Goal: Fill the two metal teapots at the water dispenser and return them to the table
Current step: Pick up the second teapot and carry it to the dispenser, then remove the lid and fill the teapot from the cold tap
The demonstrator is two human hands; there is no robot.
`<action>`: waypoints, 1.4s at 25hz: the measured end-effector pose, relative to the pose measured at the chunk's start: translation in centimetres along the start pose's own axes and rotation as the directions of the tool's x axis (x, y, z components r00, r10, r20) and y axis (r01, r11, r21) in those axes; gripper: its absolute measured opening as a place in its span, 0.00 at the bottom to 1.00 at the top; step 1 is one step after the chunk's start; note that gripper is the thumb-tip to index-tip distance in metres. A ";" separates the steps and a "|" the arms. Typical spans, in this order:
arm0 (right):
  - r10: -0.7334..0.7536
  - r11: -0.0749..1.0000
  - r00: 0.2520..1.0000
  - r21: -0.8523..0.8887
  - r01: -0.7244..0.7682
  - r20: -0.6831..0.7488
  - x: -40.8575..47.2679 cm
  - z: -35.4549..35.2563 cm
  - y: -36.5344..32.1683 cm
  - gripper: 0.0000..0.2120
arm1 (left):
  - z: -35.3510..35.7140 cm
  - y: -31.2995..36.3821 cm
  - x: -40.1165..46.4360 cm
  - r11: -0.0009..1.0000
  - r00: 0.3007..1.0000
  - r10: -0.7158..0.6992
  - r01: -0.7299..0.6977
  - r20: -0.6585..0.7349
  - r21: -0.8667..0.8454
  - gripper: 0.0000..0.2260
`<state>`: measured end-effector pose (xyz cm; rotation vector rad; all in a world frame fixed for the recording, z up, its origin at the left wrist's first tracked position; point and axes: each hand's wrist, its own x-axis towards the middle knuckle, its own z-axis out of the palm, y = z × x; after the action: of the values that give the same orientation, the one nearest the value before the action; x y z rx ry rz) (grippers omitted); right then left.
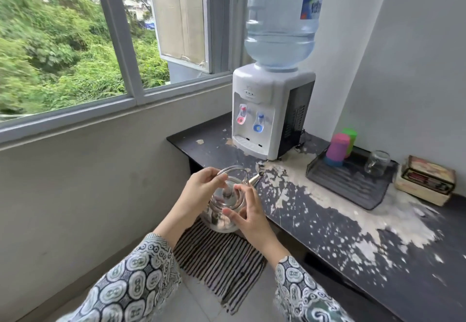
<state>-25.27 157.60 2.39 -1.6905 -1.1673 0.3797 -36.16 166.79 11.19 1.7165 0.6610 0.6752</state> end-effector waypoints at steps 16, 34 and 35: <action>0.313 0.945 0.928 -0.032 -0.326 -0.203 27.4 5.0 14.9 0.26 | 0.3 -13.8 34.8 0.991 0.961 -0.089 0.060 0.260 0.118 0.08; 0.455 0.889 0.851 0.072 -0.453 -0.262 30.1 7.2 17.8 0.27 | -0.1 -19.0 42.6 0.982 0.915 -0.167 0.122 0.368 0.144 0.08; 0.463 0.885 0.849 0.080 -0.459 -0.254 30.1 7.1 17.7 0.27 | 0.0 -19.3 42.9 0.977 0.910 -0.195 0.146 0.367 0.158 0.09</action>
<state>-6.58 186.12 -7.95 -1.9351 -0.5478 0.4363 -8.76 202.21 -3.05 1.8157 0.5778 0.1674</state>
